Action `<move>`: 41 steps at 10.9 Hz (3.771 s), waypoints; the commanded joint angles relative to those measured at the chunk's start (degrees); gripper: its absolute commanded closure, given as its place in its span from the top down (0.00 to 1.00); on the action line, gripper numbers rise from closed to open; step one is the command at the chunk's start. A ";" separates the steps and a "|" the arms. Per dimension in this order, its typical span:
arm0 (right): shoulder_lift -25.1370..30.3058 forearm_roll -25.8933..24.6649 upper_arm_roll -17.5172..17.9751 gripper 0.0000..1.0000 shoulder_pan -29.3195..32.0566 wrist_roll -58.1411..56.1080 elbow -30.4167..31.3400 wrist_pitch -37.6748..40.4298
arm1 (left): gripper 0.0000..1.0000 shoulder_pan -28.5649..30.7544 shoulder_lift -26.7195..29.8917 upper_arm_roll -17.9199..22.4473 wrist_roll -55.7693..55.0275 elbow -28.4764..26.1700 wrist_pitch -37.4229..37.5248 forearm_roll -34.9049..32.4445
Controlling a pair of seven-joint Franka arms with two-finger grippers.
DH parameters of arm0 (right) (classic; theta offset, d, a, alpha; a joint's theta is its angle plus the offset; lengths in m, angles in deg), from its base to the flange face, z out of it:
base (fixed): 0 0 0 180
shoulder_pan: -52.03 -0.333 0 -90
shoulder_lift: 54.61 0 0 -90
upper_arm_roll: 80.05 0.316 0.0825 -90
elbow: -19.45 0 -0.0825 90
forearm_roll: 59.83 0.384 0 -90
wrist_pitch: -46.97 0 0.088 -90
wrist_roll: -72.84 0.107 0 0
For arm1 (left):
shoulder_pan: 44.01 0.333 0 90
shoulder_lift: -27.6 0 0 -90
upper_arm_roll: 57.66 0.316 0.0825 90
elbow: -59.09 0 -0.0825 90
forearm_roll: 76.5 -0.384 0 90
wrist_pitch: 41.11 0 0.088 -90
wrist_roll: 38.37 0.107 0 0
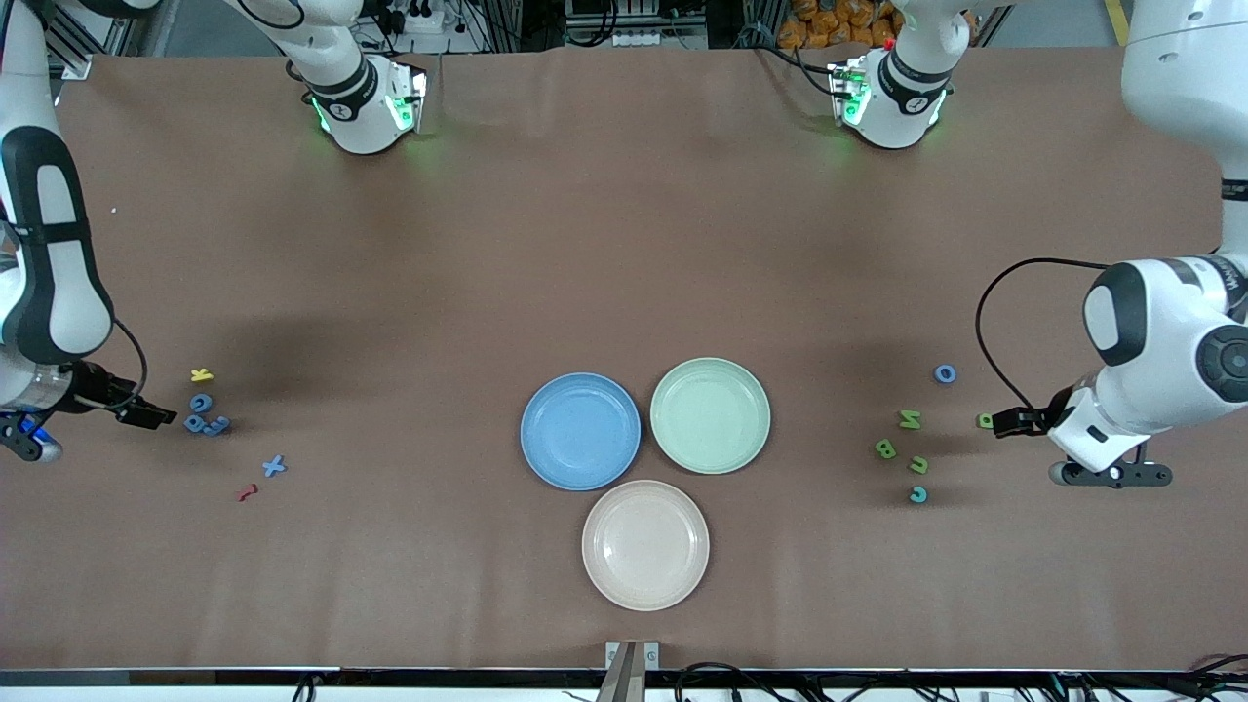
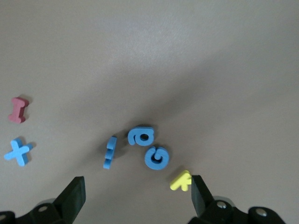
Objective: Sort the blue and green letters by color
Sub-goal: 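Grasp green d with the left gripper while the right gripper grasps blue i, then place green d on the green plate while the right gripper places blue i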
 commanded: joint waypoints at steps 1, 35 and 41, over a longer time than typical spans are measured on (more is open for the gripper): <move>-4.86 1.05 0.27 1.00 -2.50 5.51 -3.31 -0.32 | 1.00 1.19 0.23 -0.65 2.00 -5.61 -6.98 -0.68; -4.52 9.19 2.90 0.00 -19.36 29.24 -7.96 4.78 | 0.16 8.50 -1.00 -7.86 6.52 -11.88 -17.49 -1.21; -5.13 11.85 3.25 0.00 -28.86 28.90 -8.84 -0.48 | 0.16 -1.87 0.06 -10.13 -14.82 -7.40 -11.86 -0.86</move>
